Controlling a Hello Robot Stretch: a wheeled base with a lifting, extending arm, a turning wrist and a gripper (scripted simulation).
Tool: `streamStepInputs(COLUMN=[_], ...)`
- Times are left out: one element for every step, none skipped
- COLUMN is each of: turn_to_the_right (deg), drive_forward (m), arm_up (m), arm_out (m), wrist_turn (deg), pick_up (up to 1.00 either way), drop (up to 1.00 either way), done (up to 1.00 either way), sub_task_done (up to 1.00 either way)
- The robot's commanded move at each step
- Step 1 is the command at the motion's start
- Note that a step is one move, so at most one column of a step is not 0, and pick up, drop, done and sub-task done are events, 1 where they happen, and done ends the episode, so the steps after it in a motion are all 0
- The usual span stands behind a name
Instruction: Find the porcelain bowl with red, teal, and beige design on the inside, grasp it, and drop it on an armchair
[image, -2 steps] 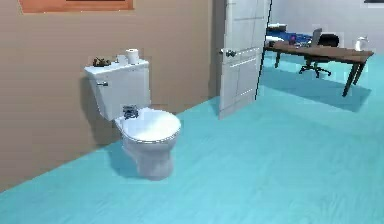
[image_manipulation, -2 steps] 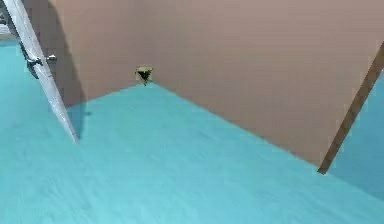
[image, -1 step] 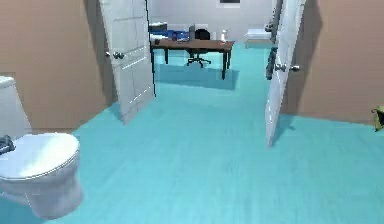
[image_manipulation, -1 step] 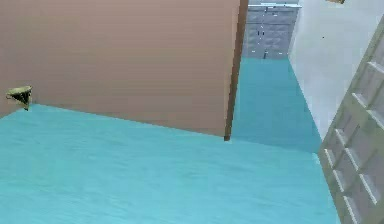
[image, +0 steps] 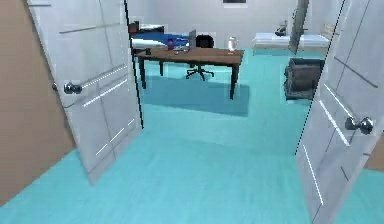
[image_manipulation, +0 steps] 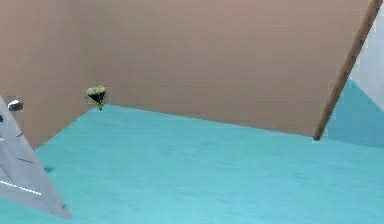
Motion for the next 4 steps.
streamStepInputs(turn_to_the_right=[0.0, 3.0, 0.0, 24.0], drive_forward=[1.00, 0.00, 1.00, 0.00], arm_up=[0.00, 0.00, 0.00, 0.00], arm_out=[0.00, 0.00, 0.00, 0.00], wrist_turn=[0.0, 0.0, 0.0, 0.0], pick_up=[0.00, 0.00, 0.00, 0.00], drop=[0.00, 0.00, 0.00, 0.00], done=[0.00, 0.00, 0.00, 0.00], sub_task_done=[0.00, 0.00, 0.00, 0.00])
